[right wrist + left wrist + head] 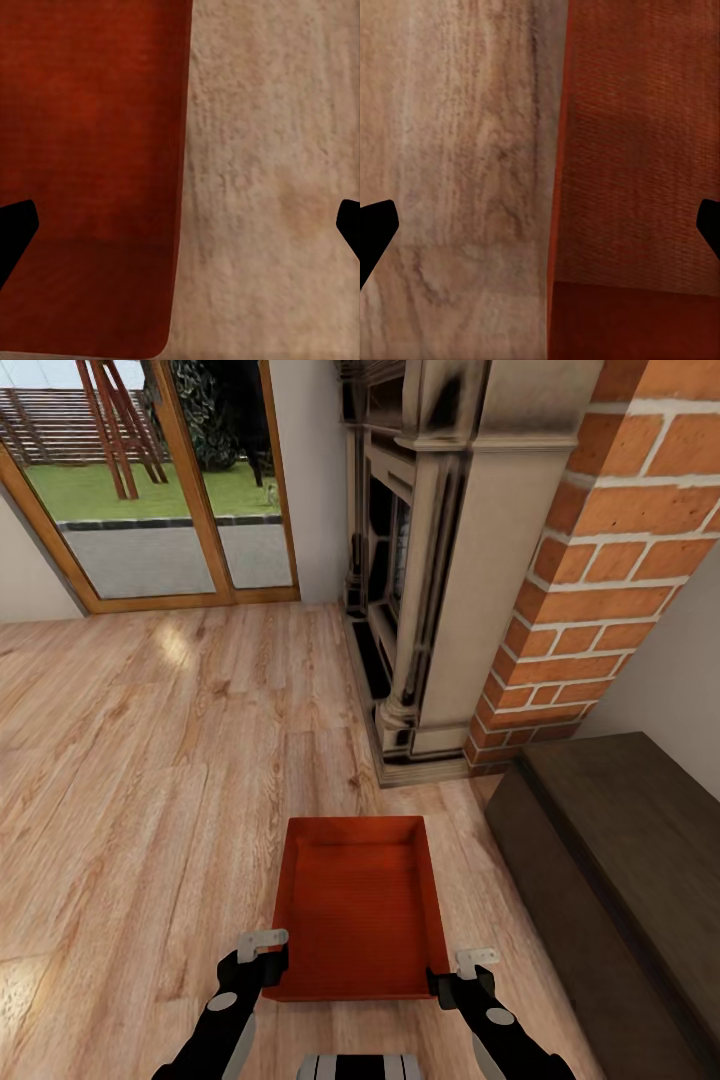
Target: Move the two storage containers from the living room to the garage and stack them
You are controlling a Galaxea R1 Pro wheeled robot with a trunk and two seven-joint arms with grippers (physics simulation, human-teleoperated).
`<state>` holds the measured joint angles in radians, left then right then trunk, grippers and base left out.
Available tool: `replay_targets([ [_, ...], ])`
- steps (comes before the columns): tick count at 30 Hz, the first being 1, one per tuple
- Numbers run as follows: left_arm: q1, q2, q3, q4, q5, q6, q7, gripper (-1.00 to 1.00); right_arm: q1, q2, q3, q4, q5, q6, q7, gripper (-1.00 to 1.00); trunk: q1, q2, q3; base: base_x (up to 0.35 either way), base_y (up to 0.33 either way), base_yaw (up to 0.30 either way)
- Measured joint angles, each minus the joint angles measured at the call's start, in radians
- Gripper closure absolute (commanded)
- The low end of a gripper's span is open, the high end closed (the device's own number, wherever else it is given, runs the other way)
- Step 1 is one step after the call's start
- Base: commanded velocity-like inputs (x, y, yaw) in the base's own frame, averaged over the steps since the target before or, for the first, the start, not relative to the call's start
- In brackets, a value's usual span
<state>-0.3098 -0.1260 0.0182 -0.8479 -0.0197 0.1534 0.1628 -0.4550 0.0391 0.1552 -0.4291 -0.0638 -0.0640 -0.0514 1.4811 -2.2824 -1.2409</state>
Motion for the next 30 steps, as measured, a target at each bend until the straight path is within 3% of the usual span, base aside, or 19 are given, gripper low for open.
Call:
replay_targets([
  [5,-0.001,0.0,-0.001,0.003,0.0,0.018,-0.009,-1.0,0.0,0.0,0.0,-0.001,0.0,0.0,0.0,-1.0,0.0,0.0,0.0,0.0,0.0,0.0],
  [9,-0.005,-0.002,-0.001,0.003,0.001,0.138,-0.012,-1.0,0.0,0.0,0.0,0.0,0.001,0.0,0.0,-1.0,0.0,0.0,0.0,0.0,0.0,0.0],
  [12,-0.007,-0.001,-0.001,0.002,0.001,0.173,-0.013,-1.0,0.0,0.0,0.0,0.0,0.001,0.0,0.0,-1.0,0.0,0.0,0.0,0.0,0.0,0.0],
  [30,-0.025,-0.002,-0.004,-0.01,0.003,0.201,-0.012,-1.0,0.0,0.0,0.0,-0.001,0.001,0.0,-0.001,-1.0,0.0,0.0,0.0,0.0,0.0,0.0],
])
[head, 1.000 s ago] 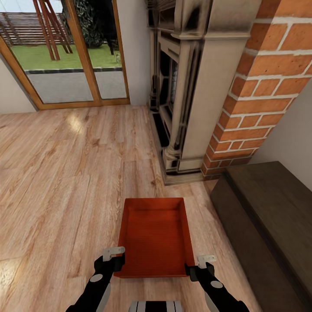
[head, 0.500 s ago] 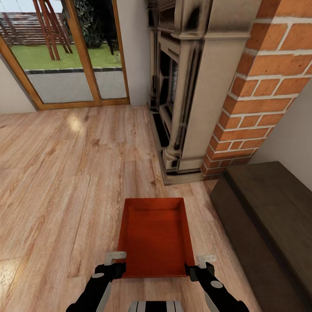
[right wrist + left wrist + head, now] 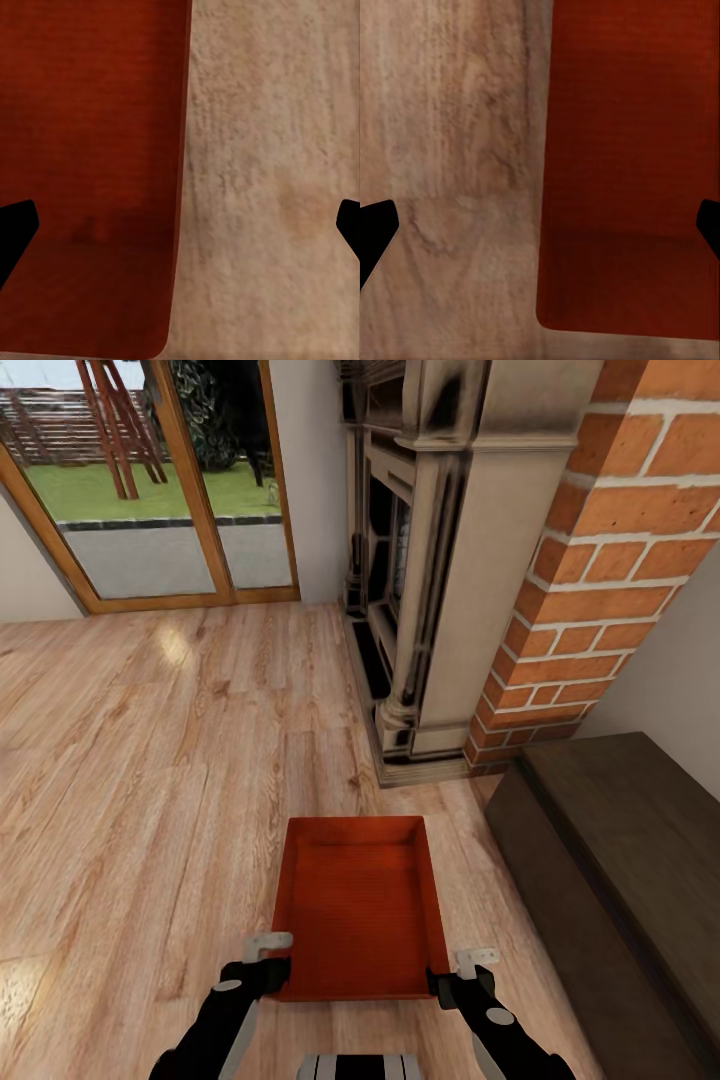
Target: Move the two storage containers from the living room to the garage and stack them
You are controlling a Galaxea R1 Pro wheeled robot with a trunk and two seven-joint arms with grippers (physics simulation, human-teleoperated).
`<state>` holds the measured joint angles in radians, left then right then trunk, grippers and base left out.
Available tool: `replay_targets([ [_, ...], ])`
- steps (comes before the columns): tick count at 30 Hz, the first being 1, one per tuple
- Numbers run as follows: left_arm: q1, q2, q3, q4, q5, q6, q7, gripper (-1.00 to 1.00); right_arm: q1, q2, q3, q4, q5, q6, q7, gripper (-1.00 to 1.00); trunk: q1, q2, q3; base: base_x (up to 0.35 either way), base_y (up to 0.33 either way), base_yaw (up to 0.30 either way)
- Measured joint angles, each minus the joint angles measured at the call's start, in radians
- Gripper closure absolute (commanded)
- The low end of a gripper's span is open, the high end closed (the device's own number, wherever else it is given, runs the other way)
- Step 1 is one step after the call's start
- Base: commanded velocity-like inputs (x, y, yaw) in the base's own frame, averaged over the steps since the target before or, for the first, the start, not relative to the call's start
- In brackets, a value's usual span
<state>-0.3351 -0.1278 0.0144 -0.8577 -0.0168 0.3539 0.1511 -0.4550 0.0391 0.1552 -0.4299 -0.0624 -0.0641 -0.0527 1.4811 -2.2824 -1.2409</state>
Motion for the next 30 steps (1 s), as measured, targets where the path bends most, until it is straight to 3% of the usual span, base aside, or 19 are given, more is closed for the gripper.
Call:
replay_targets([
  [30,-0.034,0.003,-0.002,0.014,-0.004,0.004,-0.043,-1.0,0.0,0.0,0.002,0.0,0.001,0.0,0.0,-1.0,0.0,0.0,0.0,0.0,0.0,0.0],
])
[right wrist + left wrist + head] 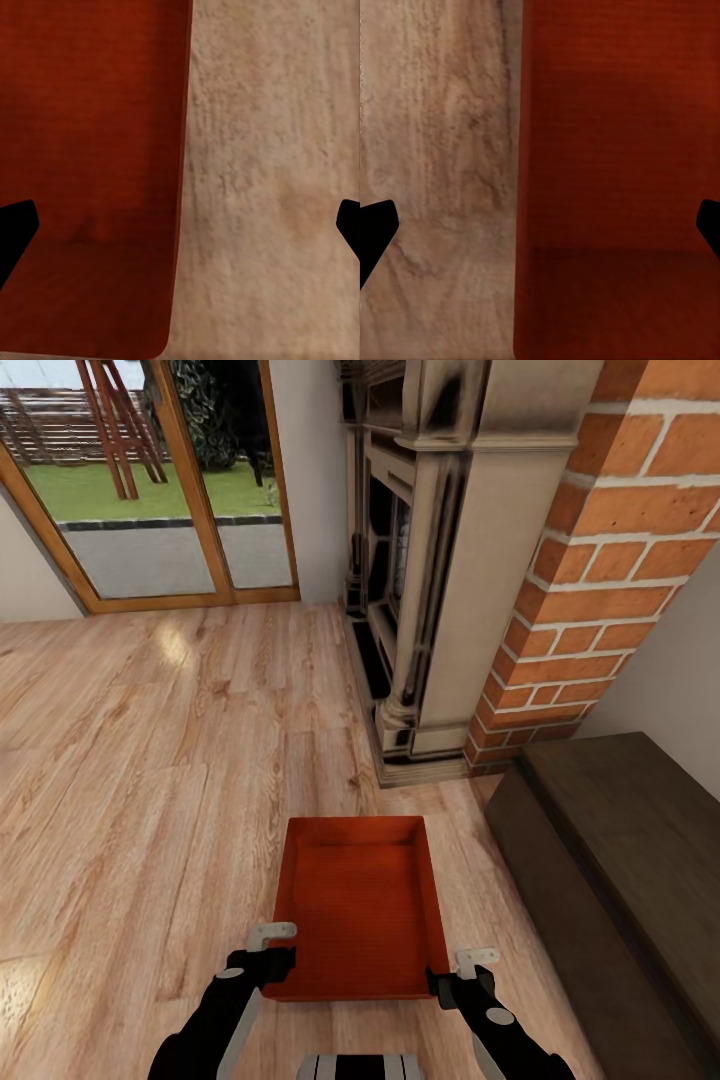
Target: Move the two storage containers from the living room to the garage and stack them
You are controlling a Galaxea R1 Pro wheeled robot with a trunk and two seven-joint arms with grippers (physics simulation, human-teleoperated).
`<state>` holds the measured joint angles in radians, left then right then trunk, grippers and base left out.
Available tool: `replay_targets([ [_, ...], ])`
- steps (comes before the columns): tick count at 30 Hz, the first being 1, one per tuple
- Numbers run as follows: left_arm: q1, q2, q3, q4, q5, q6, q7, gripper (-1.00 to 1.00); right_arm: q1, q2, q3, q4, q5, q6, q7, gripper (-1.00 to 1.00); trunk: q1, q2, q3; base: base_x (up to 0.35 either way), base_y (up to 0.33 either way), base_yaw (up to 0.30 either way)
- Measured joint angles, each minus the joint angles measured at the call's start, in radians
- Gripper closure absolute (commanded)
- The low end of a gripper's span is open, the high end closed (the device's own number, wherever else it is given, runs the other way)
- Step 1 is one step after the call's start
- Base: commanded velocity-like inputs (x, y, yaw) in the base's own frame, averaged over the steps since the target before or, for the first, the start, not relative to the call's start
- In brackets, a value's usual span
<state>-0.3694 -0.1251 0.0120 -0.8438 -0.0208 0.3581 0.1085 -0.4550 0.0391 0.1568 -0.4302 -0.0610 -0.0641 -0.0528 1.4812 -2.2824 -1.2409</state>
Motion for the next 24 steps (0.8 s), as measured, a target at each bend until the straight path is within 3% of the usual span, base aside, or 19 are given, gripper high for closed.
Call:
replay_targets([
  [13,0.0,0.0,-0.001,0.001,0.0,0.0,0.0,-1.0,0.0,0.0,0.0,0.0,0.0,-0.001,0.0,-1.0,0.008,-0.014,-0.006,0.0,0.0,0.0],
  [18,-0.004,-0.001,-0.001,0.03,0.001,0.05,-0.001,-1.0,0.0,0.0,0.0,0.0,0.003,-0.003,0.0,-1.0,0.008,-0.014,-0.006,0.0,0.0,0.0],
  [24,-0.013,0.001,-0.001,0.041,0.0,0.064,-0.001,-1.0,0.0,0.0,0.0,0.0,0.004,-0.004,0.0,-1.0,0.008,-0.014,-0.006,0.0,0.0,0.0],
])
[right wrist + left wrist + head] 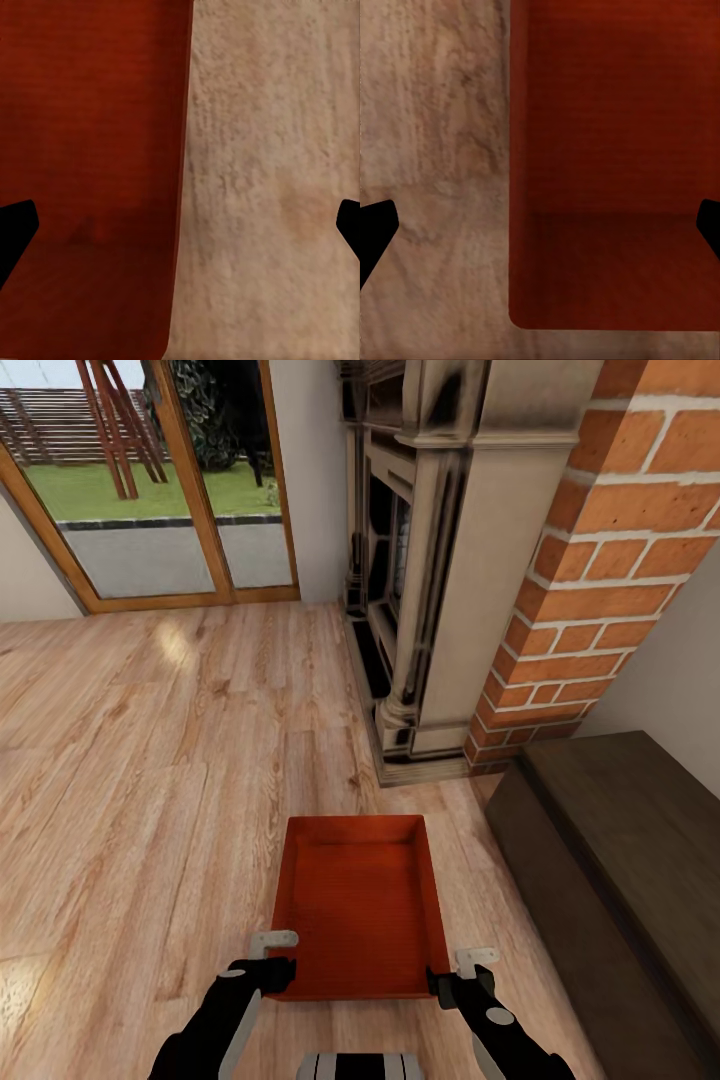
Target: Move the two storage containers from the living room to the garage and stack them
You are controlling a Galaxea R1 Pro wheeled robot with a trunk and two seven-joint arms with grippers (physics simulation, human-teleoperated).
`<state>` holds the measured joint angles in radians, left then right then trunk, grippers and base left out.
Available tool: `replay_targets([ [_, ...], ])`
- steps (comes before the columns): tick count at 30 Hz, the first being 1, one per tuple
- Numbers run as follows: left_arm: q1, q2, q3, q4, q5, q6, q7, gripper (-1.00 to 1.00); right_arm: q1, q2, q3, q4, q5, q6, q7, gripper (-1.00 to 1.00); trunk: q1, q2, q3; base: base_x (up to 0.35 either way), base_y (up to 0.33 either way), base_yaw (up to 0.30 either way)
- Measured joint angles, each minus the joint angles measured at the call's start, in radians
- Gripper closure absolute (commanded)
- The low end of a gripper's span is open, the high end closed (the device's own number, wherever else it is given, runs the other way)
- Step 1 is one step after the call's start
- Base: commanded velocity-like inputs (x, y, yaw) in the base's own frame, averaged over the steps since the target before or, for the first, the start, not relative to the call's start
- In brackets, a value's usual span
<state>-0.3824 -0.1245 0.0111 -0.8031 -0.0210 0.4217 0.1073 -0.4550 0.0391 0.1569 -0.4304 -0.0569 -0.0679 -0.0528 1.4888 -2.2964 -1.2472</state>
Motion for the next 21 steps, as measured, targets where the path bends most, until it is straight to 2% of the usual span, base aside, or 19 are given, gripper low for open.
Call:
replay_targets([
  [4,-0.001,-0.002,0.0,0.001,0.0,0.0,0.0,-1.0,0.0,0.0,0.0,0.0,0.0,-0.001,0.0,-1.0,0.0,0.0,0.0,0.0,0.0,0.0],
  [8,-0.002,-0.002,0.0,0.011,0.0,-0.001,0.0,-1.0,0.0,0.0,0.0,0.0,0.0,-0.001,0.0,-1.0,0.015,-0.028,-0.012,0.0,0.0,0.0],
  [21,-0.004,0.001,0.0,0.015,0.0,-0.005,0.0,-1.0,0.0,0.0,0.0,0.0,0.0,-0.001,0.0,-1.0,0.015,-0.028,-0.013,0.0,0.0,0.0],
])
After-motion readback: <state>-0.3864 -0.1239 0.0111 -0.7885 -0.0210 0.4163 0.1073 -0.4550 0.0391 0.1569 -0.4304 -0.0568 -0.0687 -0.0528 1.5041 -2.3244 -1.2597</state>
